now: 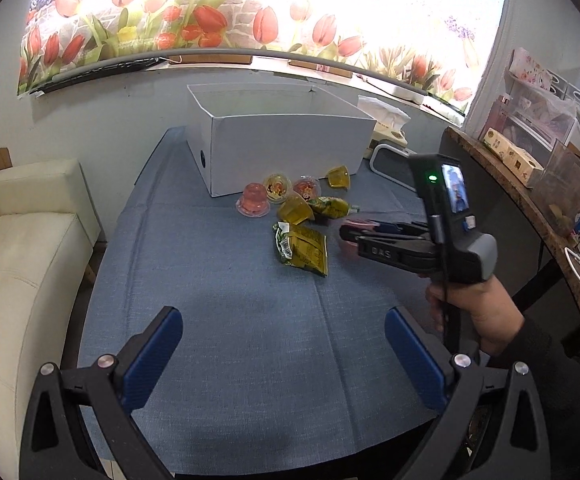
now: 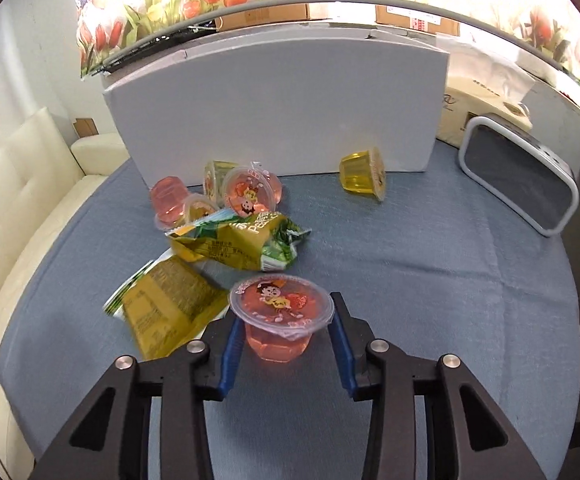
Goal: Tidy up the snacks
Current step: 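Grasp a pink jelly cup with the right tool, then grasp a yellow-brown snack bag with the left tool while the right tool holds the jelly cup, then lower the jelly cup and snack bag into the white box and open both tools, then grasp a yellow jelly cup with the right tool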
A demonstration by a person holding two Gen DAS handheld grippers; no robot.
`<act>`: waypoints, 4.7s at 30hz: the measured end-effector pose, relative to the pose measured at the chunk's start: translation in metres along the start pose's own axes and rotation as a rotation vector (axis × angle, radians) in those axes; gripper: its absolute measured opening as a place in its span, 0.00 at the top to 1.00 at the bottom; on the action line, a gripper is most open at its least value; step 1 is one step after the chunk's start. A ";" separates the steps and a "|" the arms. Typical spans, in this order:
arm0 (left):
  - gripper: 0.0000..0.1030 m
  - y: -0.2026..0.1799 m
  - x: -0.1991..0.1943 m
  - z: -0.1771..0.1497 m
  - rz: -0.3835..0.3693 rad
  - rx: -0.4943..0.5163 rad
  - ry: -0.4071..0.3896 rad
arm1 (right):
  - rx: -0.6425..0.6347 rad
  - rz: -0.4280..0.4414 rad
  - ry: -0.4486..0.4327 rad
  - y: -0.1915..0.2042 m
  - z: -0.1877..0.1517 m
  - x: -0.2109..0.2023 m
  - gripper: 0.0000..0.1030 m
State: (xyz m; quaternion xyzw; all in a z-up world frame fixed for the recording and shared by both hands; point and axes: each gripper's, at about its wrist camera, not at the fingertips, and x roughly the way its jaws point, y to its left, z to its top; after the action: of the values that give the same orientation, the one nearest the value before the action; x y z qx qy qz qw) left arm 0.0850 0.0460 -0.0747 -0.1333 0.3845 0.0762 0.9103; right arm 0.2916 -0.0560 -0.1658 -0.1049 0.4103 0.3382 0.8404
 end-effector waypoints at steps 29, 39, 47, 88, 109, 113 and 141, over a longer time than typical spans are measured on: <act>0.00 -0.036 0.177 0.039 0.068 0.172 0.106 | 0.144 0.058 -0.126 -0.037 -0.089 -0.127 0.58; 0.43 -0.031 0.183 0.034 0.097 0.172 0.108 | 0.158 0.073 -0.138 -0.032 -0.090 -0.131 0.58; 0.54 -0.009 0.165 0.029 0.038 0.085 0.111 | 0.146 0.083 -0.141 -0.023 -0.090 -0.134 0.58; 0.54 0.021 0.075 0.193 -0.046 0.023 -0.129 | -0.027 0.057 -0.209 0.018 0.156 -0.073 0.58; 0.00 0.057 0.177 0.255 0.029 0.025 -0.039 | 0.129 0.041 -0.112 -0.040 0.223 0.032 0.13; 0.00 0.057 0.172 0.253 0.031 0.015 -0.026 | 0.107 0.016 -0.133 -0.040 0.221 0.016 0.13; 0.00 0.005 -0.019 0.024 -0.034 -0.018 -0.094 | 0.045 -0.056 -0.095 -0.033 0.004 -0.042 0.13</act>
State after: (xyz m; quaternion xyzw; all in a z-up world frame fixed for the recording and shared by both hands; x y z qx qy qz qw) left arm 0.0871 0.0573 -0.0457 -0.1440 0.3384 0.0703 0.9273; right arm 0.2973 -0.0992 -0.1350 -0.0814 0.3745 0.3099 0.8701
